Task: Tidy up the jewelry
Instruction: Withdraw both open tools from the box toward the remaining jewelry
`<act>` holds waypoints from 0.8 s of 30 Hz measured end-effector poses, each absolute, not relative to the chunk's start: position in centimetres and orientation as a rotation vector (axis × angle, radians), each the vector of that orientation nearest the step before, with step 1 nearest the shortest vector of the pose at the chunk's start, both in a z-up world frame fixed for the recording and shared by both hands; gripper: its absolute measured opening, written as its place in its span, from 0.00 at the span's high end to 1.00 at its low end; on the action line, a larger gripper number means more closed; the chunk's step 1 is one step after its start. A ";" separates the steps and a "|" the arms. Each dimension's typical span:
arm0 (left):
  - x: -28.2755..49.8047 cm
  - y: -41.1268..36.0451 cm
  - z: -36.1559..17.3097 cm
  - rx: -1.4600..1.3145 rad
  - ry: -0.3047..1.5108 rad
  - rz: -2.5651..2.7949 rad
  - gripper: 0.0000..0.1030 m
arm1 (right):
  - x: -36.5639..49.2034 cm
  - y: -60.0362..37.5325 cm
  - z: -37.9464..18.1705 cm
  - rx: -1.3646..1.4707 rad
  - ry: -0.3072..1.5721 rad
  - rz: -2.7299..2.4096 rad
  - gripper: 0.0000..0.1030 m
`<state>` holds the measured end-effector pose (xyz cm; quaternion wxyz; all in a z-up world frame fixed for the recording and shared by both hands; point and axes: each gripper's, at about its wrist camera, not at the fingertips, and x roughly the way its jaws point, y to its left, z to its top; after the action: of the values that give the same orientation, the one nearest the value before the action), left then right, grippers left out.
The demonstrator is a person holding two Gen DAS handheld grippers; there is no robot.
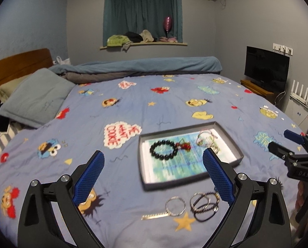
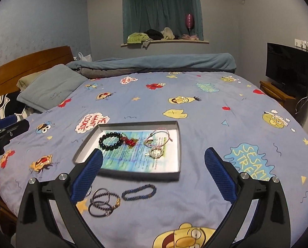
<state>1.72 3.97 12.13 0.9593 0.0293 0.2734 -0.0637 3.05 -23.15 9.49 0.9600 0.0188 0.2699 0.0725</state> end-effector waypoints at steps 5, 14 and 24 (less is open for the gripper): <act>1.1 5.3 9.1 0.037 0.597 -0.118 0.07 | 2.2 -22.4 8.1 0.024 0.567 0.153 0.05; 1.5 7.0 1.7 0.023 0.705 -0.077 0.07 | 3.1 -22.2 2.7 0.043 0.646 0.148 0.05; 2.2 6.9 -3.8 0.098 0.774 -0.135 0.09 | 4.5 -21.2 -1.7 -0.029 0.710 0.174 0.05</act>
<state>2.18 6.91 -3.83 0.9227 0.0477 0.3769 -0.0658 4.48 -21.18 -1.74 0.9339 -0.0141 0.3469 0.0853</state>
